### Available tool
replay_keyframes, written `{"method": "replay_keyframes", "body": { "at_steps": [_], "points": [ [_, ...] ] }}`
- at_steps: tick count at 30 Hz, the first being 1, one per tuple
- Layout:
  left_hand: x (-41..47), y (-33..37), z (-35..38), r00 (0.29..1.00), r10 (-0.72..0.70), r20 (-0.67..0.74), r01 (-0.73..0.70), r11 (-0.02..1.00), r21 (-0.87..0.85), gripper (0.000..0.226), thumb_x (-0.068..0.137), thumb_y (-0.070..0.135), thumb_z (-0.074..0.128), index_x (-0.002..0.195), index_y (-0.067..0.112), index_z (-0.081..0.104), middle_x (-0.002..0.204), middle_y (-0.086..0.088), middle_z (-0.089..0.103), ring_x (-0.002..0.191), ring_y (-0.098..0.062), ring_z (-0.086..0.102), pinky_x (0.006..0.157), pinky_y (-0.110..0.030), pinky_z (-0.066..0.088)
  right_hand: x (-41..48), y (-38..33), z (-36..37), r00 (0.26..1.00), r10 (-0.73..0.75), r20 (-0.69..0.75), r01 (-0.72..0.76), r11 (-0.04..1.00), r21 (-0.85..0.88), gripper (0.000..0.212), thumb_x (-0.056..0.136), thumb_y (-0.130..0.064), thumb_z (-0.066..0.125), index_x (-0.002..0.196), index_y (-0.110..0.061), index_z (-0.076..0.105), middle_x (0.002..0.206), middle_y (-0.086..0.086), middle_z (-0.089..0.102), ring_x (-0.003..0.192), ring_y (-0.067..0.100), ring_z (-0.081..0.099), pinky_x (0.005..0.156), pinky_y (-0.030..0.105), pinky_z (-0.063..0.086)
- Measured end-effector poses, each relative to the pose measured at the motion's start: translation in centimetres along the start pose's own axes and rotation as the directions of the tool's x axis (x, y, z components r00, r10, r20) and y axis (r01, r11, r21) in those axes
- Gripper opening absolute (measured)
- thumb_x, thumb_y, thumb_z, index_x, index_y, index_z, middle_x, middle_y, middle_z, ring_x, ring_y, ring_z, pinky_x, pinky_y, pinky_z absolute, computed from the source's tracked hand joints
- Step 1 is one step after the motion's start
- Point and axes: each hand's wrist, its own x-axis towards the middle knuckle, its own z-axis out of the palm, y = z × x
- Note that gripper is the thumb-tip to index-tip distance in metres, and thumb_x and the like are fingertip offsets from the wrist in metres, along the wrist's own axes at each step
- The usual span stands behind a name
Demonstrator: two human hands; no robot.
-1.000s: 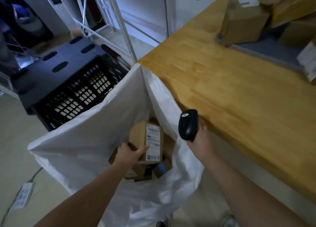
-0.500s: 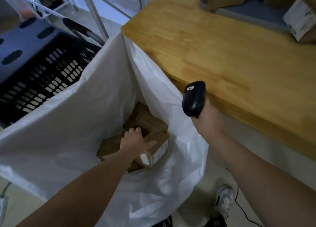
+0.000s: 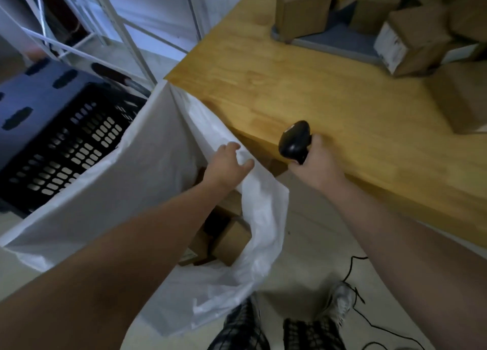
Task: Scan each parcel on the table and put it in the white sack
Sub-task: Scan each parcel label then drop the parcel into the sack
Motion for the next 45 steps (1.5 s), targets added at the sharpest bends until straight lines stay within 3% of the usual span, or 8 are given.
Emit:
{"method": "replay_keyframes", "body": {
  "at_steps": [7,13,18,22,29,36,41,45],
  "points": [
    [1.4,12.4,0.6,0.990,0.141,-0.025,-0.141,0.990,-0.006,0.059,0.091,0.041,0.058,0.139,0.012,0.041,0.132,-0.010,0.050,0.119,-0.026,0.050,0.095,-0.036,0.044,-0.1,3.6,-10.3,0.997,0.074,-0.027,-0.068,0.979,0.193,0.041,0.085,-0.025,0.069,0.110,-0.018,0.037,0.084,0.000,0.054,0.076,0.023,0.056,0.065,0.037,0.047],
    [3.2,23.5,4.8,0.970,0.239,0.044,-0.238,0.971,-0.019,0.058,0.092,0.041,0.056,0.140,0.014,0.040,0.133,-0.008,0.047,0.114,-0.024,0.051,0.087,-0.032,0.044,0.6,10.0,-20.5,0.981,0.158,-0.108,-0.125,0.956,0.265,0.046,0.085,-0.029,0.068,0.121,-0.019,0.042,0.091,-0.001,0.057,0.083,0.025,0.061,0.074,0.040,0.053],
    [4.2,30.4,9.2,0.959,0.269,0.091,-0.266,0.963,-0.042,0.056,0.093,0.039,0.057,0.140,0.013,0.041,0.133,-0.009,0.048,0.116,-0.024,0.051,0.085,-0.029,0.040,0.5,15.2,-27.5,0.958,0.224,-0.180,-0.151,0.926,0.346,0.041,0.090,-0.024,0.064,0.126,-0.016,0.046,0.087,0.006,0.061,0.067,0.022,0.063,0.050,0.028,0.050],
    [5.4,34.1,12.1,0.958,0.262,0.118,-0.255,0.964,-0.069,0.055,0.093,0.038,0.056,0.140,0.013,0.041,0.135,-0.008,0.046,0.120,-0.023,0.050,0.087,-0.029,0.041,1.3,18.2,-31.1,0.928,0.281,-0.245,-0.157,0.891,0.426,0.037,0.090,-0.019,0.063,0.122,-0.016,0.047,0.078,0.006,0.060,0.056,0.021,0.059,0.047,0.029,0.049],
    [11.0,38.3,12.8,0.963,0.266,0.043,-0.265,0.964,-0.038,0.060,0.091,0.040,0.060,0.139,0.009,0.041,0.134,-0.011,0.042,0.121,-0.026,0.048,0.095,-0.030,0.038,6.1,19.3,-34.3,0.907,0.257,-0.333,-0.088,0.890,0.448,0.030,0.085,-0.019,0.066,0.110,-0.020,0.051,0.076,0.002,0.061,0.066,0.018,0.059,0.061,0.031,0.049],
    [20.1,41.8,11.7,0.990,0.141,0.000,-0.140,0.982,0.126,0.079,0.087,0.061,0.053,0.144,0.011,0.028,0.142,-0.017,0.027,0.132,-0.037,0.031,0.105,-0.044,0.034,13.2,17.3,-34.0,0.913,0.200,-0.354,-0.045,0.914,0.402,0.038,0.083,-0.021,0.070,0.116,-0.022,0.050,0.088,0.002,0.066,0.079,0.021,0.064,0.069,0.035,0.054],
    [23.6,43.7,12.6,0.991,0.074,0.114,-0.094,0.979,0.182,0.093,0.085,0.070,0.048,0.154,0.024,0.005,0.159,-0.018,-0.008,0.143,-0.042,0.013,0.111,-0.051,0.027,15.7,17.1,-33.0,0.904,0.217,-0.367,-0.072,0.926,0.371,0.037,0.084,-0.022,0.071,0.116,-0.020,0.053,0.087,-0.011,0.061,0.076,0.000,0.058,0.058,0.011,0.040],
    [25.2,44.2,13.1,0.990,0.021,0.139,-0.040,0.990,0.137,0.092,0.085,0.066,0.054,0.152,0.027,0.006,0.158,-0.018,-0.015,0.143,-0.043,0.009,0.109,-0.052,0.029,16.6,17.5,-32.6,0.902,0.251,-0.351,-0.111,0.922,0.372,0.035,0.084,-0.021,0.071,0.115,-0.019,0.053,0.087,-0.010,0.061,0.077,0.001,0.058,0.056,0.011,0.039]
  ]
}}
